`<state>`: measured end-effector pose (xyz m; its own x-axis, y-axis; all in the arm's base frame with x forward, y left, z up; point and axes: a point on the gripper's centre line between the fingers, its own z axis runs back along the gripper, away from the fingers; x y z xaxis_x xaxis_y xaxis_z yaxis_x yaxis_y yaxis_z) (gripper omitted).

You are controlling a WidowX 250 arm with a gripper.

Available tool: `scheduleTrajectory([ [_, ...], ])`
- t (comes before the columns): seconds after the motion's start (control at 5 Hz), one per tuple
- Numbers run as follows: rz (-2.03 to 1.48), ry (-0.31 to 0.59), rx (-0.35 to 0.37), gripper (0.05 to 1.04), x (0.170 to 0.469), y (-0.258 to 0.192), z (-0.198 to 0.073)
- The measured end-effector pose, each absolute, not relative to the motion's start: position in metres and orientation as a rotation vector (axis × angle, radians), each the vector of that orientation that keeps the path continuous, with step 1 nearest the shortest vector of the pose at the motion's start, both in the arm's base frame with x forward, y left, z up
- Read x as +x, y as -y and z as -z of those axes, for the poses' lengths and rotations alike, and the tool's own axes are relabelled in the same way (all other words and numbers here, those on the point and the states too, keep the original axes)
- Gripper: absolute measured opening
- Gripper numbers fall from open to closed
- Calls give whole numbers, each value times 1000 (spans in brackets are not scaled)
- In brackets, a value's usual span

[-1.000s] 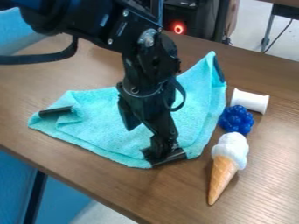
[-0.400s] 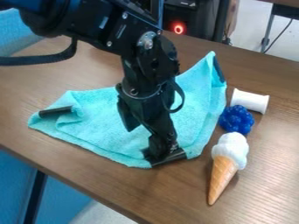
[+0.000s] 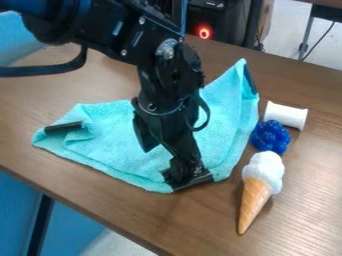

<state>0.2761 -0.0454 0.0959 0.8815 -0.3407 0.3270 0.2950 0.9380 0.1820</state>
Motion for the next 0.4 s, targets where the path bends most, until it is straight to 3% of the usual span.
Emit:
scheduleTrajectory([
  [0.4, 339, 370, 139, 964, 276, 47, -92],
])
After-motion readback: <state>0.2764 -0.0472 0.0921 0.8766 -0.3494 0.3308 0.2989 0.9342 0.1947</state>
